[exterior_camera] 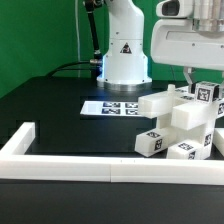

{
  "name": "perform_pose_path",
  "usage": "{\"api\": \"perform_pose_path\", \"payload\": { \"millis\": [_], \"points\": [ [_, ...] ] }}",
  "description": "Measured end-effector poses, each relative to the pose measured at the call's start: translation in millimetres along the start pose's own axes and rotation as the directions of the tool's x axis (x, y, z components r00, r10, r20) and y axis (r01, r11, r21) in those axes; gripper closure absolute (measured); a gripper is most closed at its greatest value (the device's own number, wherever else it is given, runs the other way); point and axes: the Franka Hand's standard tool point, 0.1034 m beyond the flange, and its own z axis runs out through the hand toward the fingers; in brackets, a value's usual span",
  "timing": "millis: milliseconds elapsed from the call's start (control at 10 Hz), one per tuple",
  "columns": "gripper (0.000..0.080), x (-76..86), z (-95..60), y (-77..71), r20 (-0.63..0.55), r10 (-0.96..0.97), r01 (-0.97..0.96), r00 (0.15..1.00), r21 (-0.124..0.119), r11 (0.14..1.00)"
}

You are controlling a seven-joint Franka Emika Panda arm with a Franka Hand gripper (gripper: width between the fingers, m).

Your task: Assemble chair

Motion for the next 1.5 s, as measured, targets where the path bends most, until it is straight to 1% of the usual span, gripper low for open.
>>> {"api": "perform_pose_path", "payload": {
  "millis": [100, 200, 300, 400, 500, 600, 700, 900, 1300, 1400, 1500],
  "points": [
    [0.0444, 0.0, 0.0, 0.0, 0.000, 0.000, 0.000, 1.000, 0.000, 1.000],
    [0.0444, 0.4, -0.7, 0.1, -0.001, -0.005, 0.005, 1.000, 0.001, 1.000],
    [0.0253, 1.4, -3.5, 0.0, -0.003, -0.021, 0.021, 1.000, 0.004, 1.000],
    [0.0178, 1.6, -6.8, -0.3, -0.005, -0.041, 0.041, 0.999, 0.009, 0.999],
    [0.0178, 2.1, -11.1, 1.1, -0.008, -0.069, 0.069, 0.998, 0.014, 0.998],
    [0.0156, 1.2, -15.0, 5.2, -0.008, -0.095, 0.095, 0.995, 0.018, 0.995],
    [0.0156, -1.7, -18.9, 10.7, -0.006, -0.113, 0.113, 0.994, 0.022, 0.993],
    [0.0151, -12.8, -31.5, 17.3, -0.001, -0.119, 0.119, 0.993, 0.037, 0.992],
    [0.0151, -12.3, -27.2, 17.8, 0.001, -0.119, 0.119, 0.993, 0.031, 0.992],
    [0.0151, -12.9, -27.5, 18.4, -0.001, -0.140, 0.140, 0.990, 0.032, 0.990],
    [0.0151, -18.3, -30.0, 23.0, -0.012, -0.222, 0.222, 0.975, 0.041, 0.974]
  ]
}}
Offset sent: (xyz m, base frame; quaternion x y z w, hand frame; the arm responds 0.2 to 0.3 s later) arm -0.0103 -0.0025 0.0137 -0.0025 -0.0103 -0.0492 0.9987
